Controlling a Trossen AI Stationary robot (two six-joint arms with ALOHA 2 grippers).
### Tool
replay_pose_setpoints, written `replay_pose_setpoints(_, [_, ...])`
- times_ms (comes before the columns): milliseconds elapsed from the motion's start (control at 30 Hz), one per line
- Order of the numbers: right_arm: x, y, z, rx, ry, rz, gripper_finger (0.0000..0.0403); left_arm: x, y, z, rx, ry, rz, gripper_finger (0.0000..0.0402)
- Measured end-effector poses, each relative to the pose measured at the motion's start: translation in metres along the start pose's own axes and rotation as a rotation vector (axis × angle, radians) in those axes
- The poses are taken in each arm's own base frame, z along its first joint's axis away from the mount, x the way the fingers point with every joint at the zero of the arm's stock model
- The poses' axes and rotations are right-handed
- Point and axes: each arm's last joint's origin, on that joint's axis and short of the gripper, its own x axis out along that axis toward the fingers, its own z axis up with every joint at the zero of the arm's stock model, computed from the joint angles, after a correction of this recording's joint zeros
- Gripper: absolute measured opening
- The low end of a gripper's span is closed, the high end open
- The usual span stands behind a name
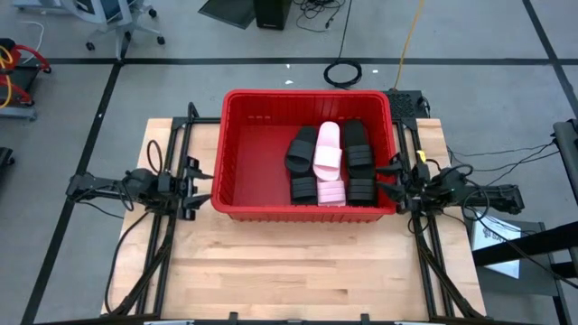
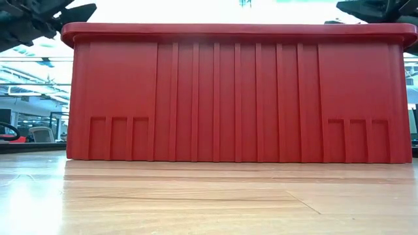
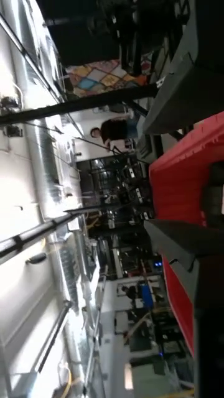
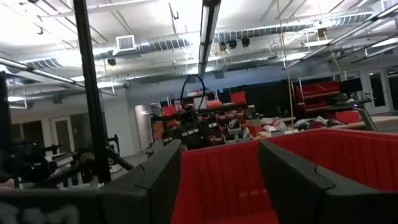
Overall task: Pick and place slides into bin
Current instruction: Return to Home Position
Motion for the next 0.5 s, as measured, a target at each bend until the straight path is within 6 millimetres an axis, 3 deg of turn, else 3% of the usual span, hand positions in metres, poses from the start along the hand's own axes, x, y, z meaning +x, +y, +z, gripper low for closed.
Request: replay_pose_setpoints(500, [0.000,-0.001,-0.004,-0.018,0.040,-0.010,0.0201,-0.001,0.000,-0.011,0.006,0.120,0.042,0.0241])
